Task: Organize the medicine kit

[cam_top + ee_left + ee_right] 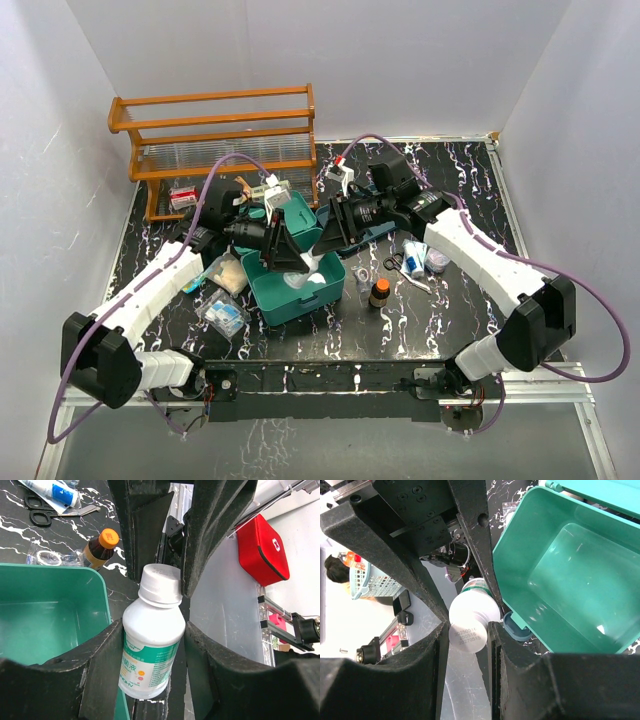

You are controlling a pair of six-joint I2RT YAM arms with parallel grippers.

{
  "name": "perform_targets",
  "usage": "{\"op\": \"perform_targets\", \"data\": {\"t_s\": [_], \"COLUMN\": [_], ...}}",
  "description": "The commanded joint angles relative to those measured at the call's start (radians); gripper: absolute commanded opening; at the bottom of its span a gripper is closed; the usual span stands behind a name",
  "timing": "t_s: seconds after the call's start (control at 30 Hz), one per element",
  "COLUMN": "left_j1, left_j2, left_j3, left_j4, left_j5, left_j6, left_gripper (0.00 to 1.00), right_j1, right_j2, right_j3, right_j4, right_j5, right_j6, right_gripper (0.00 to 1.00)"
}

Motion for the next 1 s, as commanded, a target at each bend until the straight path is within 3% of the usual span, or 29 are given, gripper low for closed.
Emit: {"op": "perform_targets", "data": {"t_s": [0.0, 0.1, 0.2, 0.3, 0.43, 0.53, 0.63, 0.83, 0.97], "left_j1": [-0.008, -0.008, -0.008, -0.009, -0.008, -0.008, -0.012, -0.058, -0.12], "left_j2": [-0.044, -0.054, -0.066, -0.085, -0.112, -0.136, -0.137, -0.105, -0.069], "left_j3": [-0.042, -0.067, -0.103, -0.149, -0.217, -0.272, -0.303, -0.331, -0.279], "left_j4": [0.085, 0.14, 0.234, 0.315, 0.429, 0.553, 0.592, 0.527, 0.403], "left_j5": [0.051, 0.053, 0.021, -0.1, -0.28, -0.399, -0.576, -0.895, -1.027], "left_j6": [0.008, -0.023, -0.092, -0.184, -0.348, -0.495, -0.632, -0.875, -0.912], "left_gripper": [0.36, 0.31, 0.26, 0.25, 0.24, 0.26, 0.25, 0.26, 0.25], "right_j1": [0.005, 0.004, 0.005, 0.002, -0.014, -0.015, -0.015, -0.014, -0.015], "right_j2": [-0.011, -0.01, -0.022, -0.046, -0.101, -0.173, -0.262, -0.37, -0.367], "right_j3": [0.026, 0.022, 0.018, 0.01, 0.0, -0.02, -0.084, -0.203, -0.22], "right_j4": [0.129, 0.13, 0.13, 0.131, 0.143, 0.143, 0.184, 0.233, 0.207], "right_j5": [-0.061, -0.061, -0.023, 0.081, 0.338, 0.701, 0.926, 1.048, 1.055], "right_j6": [0.038, 0.037, 0.037, 0.038, 0.087, 0.152, 0.221, 0.286, 0.304], "right_gripper": [0.05, 0.13, 0.41, 0.59, 0.65, 0.66, 0.66, 0.66, 0.66]}}
